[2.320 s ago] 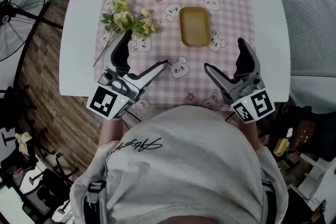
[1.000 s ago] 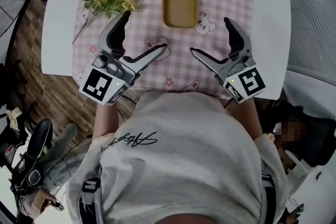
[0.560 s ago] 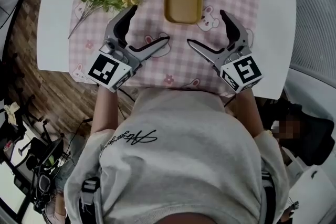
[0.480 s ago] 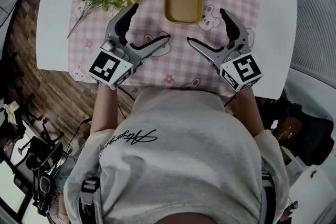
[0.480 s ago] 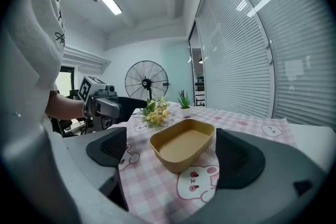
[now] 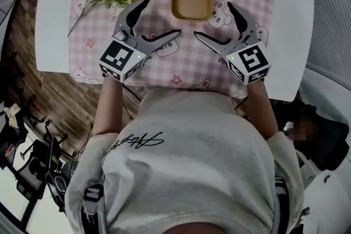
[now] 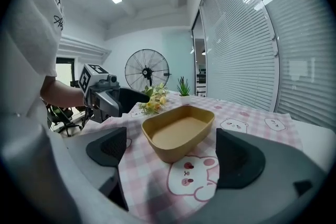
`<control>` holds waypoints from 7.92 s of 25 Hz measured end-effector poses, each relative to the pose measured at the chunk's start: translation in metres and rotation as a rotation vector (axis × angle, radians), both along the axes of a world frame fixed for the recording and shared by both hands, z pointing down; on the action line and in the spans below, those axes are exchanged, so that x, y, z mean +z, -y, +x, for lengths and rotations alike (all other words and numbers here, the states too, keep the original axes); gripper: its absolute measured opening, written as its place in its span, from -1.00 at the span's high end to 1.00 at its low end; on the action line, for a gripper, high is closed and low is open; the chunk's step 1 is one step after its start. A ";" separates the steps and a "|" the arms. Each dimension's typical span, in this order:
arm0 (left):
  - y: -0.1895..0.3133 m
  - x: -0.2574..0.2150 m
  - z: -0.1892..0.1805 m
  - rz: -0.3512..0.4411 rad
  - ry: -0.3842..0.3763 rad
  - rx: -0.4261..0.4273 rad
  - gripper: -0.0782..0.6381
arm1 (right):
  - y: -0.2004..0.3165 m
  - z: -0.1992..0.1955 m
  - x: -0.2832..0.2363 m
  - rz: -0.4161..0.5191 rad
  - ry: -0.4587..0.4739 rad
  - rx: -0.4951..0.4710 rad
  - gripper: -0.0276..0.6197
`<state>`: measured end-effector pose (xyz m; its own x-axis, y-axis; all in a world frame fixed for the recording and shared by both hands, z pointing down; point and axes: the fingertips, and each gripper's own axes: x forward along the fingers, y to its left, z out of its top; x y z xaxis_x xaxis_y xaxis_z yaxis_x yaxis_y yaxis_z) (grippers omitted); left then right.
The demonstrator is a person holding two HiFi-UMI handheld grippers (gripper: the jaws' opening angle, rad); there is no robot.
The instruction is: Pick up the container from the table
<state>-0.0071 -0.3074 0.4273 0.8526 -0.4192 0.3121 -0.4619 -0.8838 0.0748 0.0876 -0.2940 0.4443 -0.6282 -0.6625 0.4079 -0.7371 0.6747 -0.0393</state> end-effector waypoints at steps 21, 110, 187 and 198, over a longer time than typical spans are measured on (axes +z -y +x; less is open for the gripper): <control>0.009 0.051 0.020 0.034 0.249 0.067 -0.52 | 0.016 -0.003 0.044 -0.079 -0.128 -0.046 -0.68; -0.005 0.026 0.031 0.034 0.286 0.096 -0.10 | 0.006 -0.027 0.013 -0.072 -0.232 -0.039 -0.19; -0.023 -0.102 0.022 0.188 0.213 0.088 -0.09 | -0.012 -0.035 -0.117 0.090 -0.117 -0.055 -0.18; -0.024 -0.124 0.024 0.219 0.211 0.084 -0.09 | -0.013 -0.033 -0.138 0.123 -0.095 -0.057 -0.18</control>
<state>0.0166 -0.2831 0.3031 0.8128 -0.4273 0.3961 -0.3719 -0.9038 -0.2118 0.0545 -0.2812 0.3061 -0.6285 -0.6754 0.3858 -0.6940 0.7109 0.1142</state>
